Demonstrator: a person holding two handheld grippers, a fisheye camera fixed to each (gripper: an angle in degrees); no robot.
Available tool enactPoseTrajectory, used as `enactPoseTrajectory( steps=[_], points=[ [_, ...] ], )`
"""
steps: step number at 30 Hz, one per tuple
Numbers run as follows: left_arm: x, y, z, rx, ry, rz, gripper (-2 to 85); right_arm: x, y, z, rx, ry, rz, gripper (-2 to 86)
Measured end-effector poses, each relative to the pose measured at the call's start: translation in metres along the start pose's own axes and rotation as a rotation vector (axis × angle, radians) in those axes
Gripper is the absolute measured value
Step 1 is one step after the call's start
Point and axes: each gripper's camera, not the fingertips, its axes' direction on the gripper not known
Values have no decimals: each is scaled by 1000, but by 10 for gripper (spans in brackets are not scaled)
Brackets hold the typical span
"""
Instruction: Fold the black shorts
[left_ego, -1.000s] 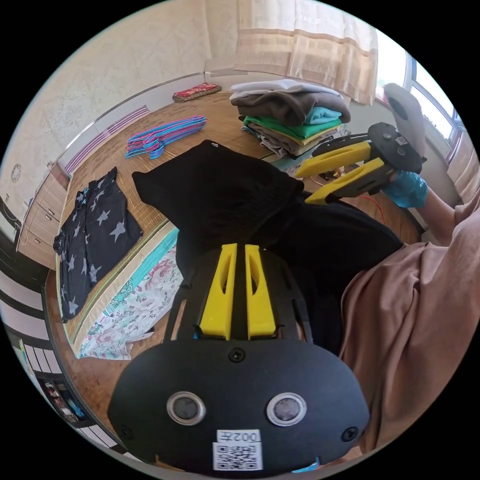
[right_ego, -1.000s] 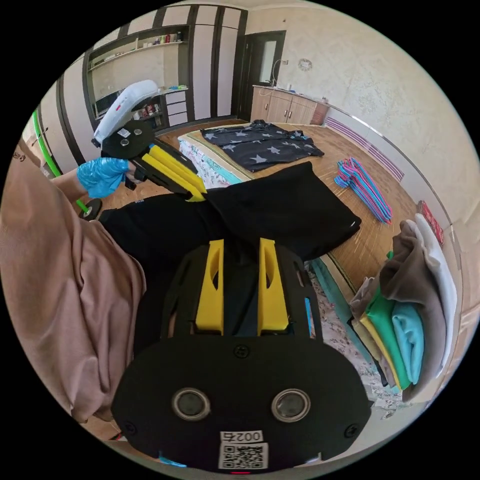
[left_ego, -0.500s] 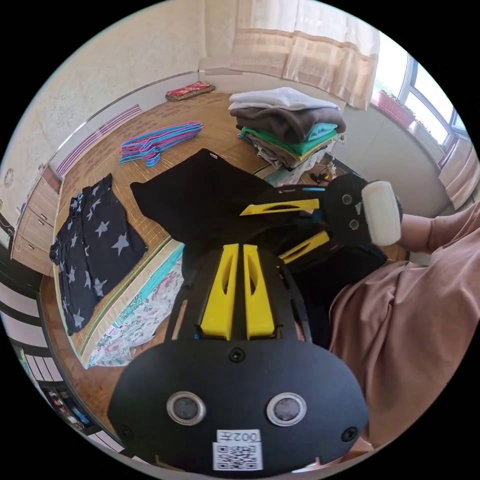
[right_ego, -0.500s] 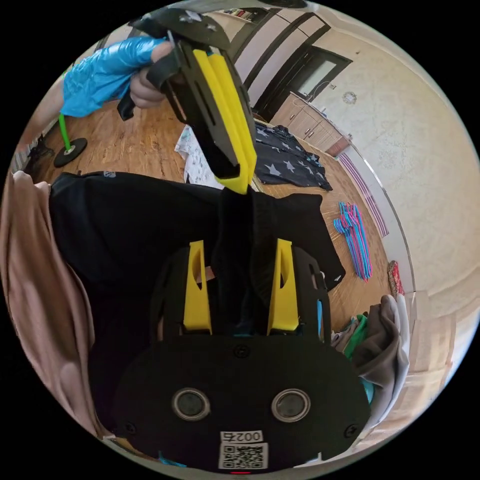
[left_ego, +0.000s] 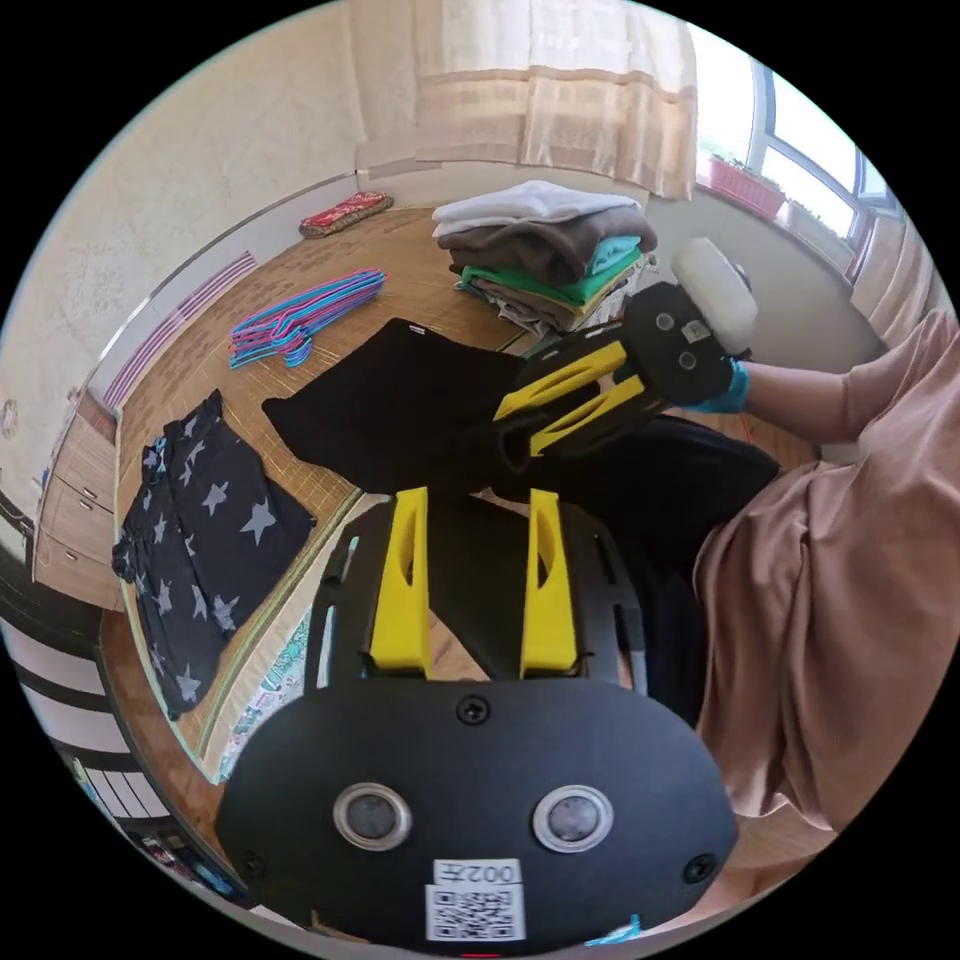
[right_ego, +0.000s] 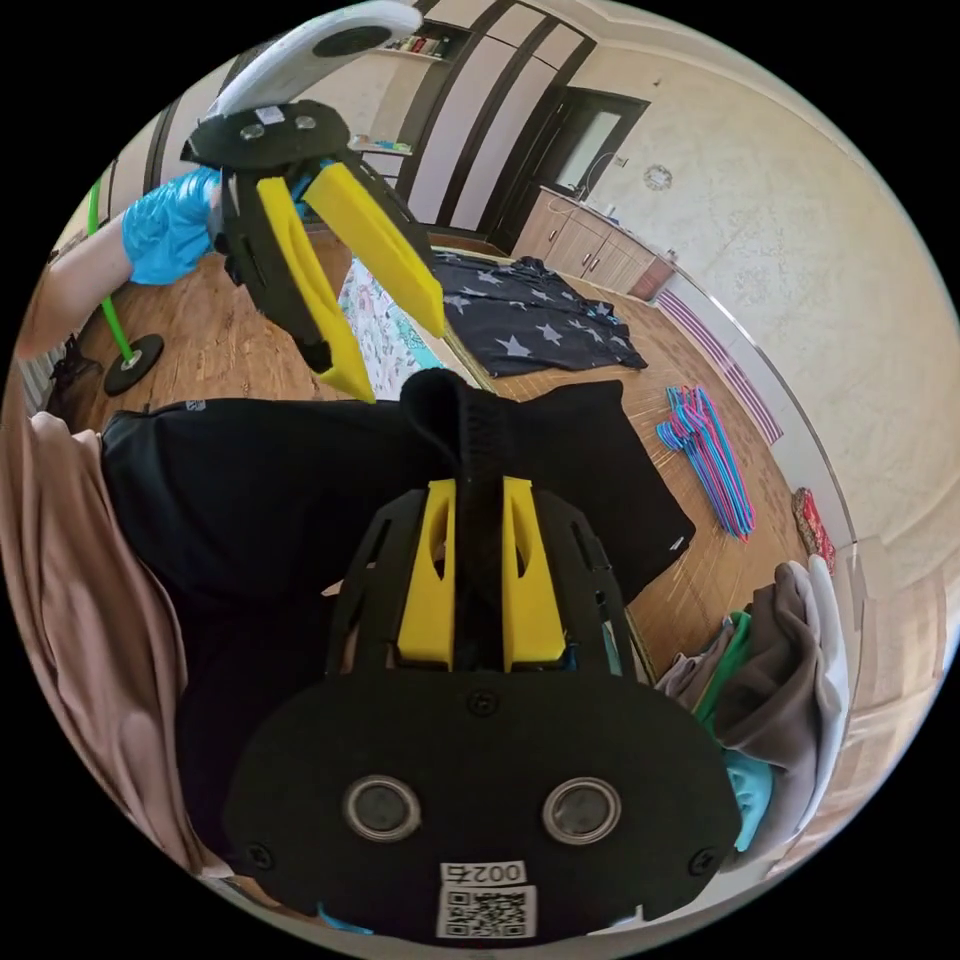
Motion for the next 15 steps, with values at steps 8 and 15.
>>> enactPoseTrajectory(
  steps=[8,15],
  points=[
    [0,-29,19,26,-73,179,140,34,-6,-6,0,-103,-6,67],
    [7,-55,22,10,-3,433,95,59,-9,-7,-40,-176,-69,71]
  ],
)
